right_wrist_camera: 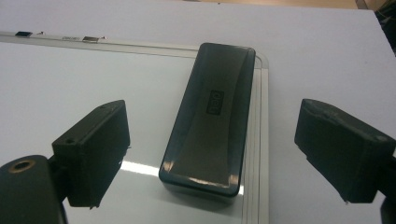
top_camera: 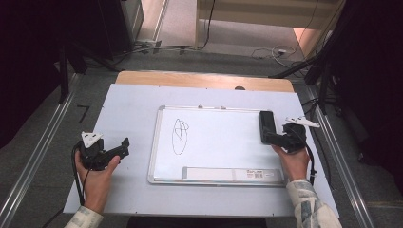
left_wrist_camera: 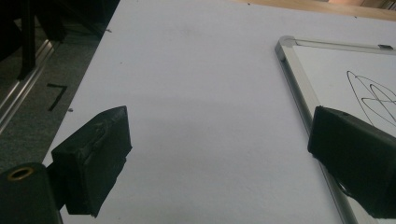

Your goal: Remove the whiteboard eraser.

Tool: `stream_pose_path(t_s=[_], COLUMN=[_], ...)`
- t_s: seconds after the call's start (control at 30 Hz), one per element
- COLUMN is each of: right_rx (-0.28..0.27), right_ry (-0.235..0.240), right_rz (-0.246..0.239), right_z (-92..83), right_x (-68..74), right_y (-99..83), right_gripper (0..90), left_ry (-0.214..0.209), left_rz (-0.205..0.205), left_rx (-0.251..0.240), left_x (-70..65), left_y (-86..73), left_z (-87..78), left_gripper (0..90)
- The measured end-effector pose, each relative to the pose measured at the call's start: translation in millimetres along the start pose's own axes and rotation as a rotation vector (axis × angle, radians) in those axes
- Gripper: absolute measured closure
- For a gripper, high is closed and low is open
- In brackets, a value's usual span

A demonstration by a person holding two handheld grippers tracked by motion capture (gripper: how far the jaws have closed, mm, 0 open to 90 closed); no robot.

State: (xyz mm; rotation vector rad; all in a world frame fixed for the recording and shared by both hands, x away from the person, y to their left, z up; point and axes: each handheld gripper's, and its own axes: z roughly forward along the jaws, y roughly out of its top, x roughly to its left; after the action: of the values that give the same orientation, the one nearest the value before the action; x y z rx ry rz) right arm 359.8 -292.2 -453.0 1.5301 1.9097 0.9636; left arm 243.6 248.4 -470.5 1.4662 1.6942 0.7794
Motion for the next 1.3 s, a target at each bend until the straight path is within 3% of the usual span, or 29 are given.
stream_pose_path(t_s=[0.37, 0.5, 0.83, 1.3], right_rx=[0.005, 0.030, 0.047, 0.079], right_ry=[-0.032, -0.047, -0.073, -0.096], right_rz=[-0.006, -0.006, 0.023, -0.019], right_z=[25.3, 34.7, 49.9, 66.1], right_x=[2.9, 3.7, 3.2, 12.5], right_y=[11.2, 14.0, 16.5, 18.6], right_gripper=[10.6, 10.6, 11.9, 14.1], left_ry=[0.004, 0.003, 0.007, 0.009], left_rz=[-0.003, -0.005, -0.006, -0.010], left_rx=[0.007, 0.010, 0.017, 0.023], left_x=[0.3, 0.9, 1.8, 2.5], left_y=[-0.8, -1.0, -1.7, -2.6], left_z=[1.5, 2.0, 2.9, 4.1], left_gripper=[6.3, 6.3, 6.3, 6.3])
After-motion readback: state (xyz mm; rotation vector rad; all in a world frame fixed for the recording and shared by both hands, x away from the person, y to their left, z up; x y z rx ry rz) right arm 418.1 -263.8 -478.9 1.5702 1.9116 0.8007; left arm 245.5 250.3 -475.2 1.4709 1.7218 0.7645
